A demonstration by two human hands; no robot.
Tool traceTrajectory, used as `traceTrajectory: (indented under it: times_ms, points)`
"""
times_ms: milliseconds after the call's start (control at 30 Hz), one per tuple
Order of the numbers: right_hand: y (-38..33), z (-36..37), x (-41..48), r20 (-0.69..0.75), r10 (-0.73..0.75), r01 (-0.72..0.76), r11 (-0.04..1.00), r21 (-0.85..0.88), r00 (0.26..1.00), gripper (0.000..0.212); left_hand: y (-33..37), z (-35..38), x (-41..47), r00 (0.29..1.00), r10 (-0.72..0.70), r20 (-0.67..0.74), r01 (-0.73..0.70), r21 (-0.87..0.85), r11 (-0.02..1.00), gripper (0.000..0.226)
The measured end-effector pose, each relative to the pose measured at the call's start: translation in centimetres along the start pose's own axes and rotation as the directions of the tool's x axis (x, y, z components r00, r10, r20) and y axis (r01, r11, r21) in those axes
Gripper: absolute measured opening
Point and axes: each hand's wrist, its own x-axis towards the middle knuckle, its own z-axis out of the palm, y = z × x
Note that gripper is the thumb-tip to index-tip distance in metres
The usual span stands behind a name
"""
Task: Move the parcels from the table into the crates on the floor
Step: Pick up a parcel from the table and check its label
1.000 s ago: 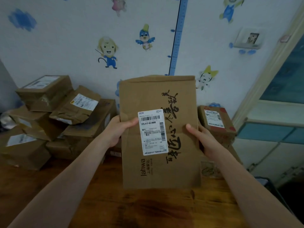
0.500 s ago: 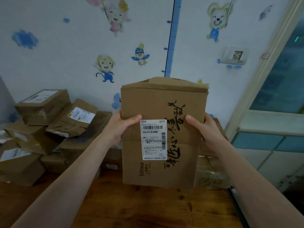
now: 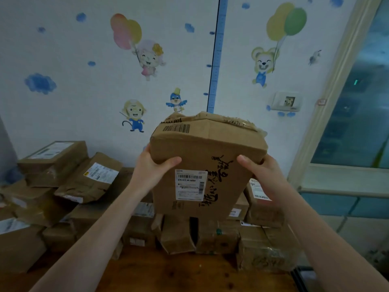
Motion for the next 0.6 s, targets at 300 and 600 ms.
traceTrajectory:
  times_ms: [300, 600]
  points:
    - [-1.3, 0.5, -0.5, 0.116, 0.207, -0.228, 0.949, 0.219, 0.971, 0.043, 2.4, -0.6, -0.4, 0.983, -0.176, 0.054, 0.184, -0.345, 0.92, 0.036]
    - [-0.4, 0.1, -0.9, 0.113, 0.177, -0.203, 0.934, 0.296, 0.978, 0.01, 3.6, -1.8, -0.8, 0.9, -0.377, 0.216, 0.409, -0.129, 0.903, 0.078]
